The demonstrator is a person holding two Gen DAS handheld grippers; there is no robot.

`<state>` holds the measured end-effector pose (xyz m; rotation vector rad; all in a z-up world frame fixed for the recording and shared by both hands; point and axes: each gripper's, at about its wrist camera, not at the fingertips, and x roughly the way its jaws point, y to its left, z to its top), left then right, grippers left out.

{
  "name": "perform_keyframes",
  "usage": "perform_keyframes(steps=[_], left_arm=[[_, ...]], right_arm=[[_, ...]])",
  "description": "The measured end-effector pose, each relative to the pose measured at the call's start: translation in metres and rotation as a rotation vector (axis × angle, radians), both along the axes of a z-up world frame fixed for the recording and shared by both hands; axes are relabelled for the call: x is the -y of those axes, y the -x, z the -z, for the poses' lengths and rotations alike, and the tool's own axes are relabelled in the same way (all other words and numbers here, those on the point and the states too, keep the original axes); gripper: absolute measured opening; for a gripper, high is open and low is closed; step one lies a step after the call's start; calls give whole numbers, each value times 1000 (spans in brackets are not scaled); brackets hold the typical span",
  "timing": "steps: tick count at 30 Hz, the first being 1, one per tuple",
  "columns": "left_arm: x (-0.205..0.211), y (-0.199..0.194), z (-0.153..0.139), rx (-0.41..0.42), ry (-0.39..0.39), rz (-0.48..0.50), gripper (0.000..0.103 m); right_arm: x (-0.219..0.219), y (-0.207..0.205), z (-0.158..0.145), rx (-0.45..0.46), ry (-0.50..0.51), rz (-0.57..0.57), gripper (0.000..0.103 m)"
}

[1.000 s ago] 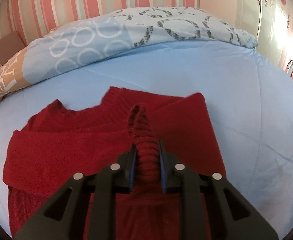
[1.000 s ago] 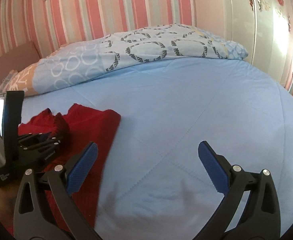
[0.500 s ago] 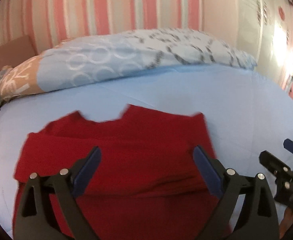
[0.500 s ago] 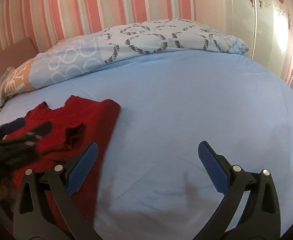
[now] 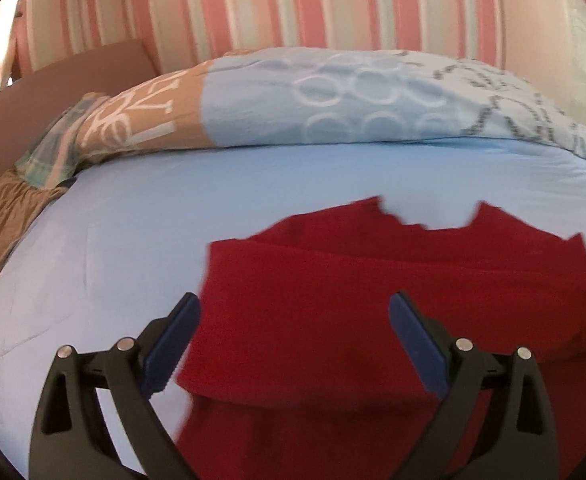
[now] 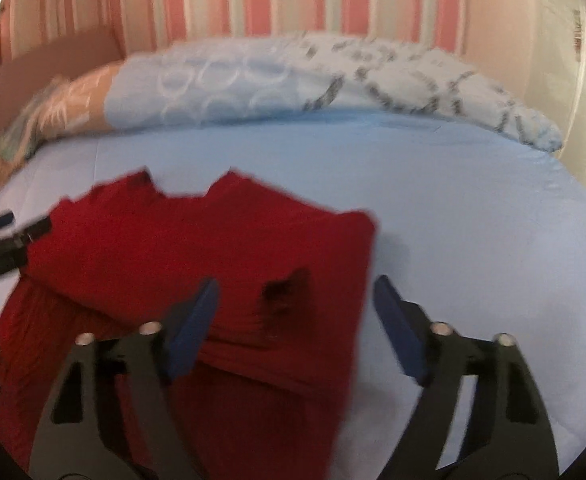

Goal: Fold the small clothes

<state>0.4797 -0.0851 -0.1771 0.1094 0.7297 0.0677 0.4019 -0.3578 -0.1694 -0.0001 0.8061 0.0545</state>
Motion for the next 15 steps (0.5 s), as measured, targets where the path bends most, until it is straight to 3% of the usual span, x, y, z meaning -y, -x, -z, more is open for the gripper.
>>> perform_keyframes(steps=[1,2,3,4,8,11,15], left_arm=[[-8,-4,2,-7,-4,-10,95],[-14,-9,5,-15,-9,-16,95],[-19,-12,8,-23,-15,-19,95],[-23,-14,12,-31,-22,-20,95],[-30,-16,23,-54,-32,-17,95],[-32,-18,32,-65,-48,-8,95],[-36,-22,48,-109,-42,-10,99]], right_arm=[[-5,-7,7,-32,0,2,69],[-8,-13,12,-57,-8,2,58],[-10,-19,18,-83,-22,1,38],[-11,-21,22,-100,-28,5,30],[-3,-24,17,-69,-35,54,6],[0,-21,2,5,8,73,4],[-5,-32,29,-74,111,61,4]])
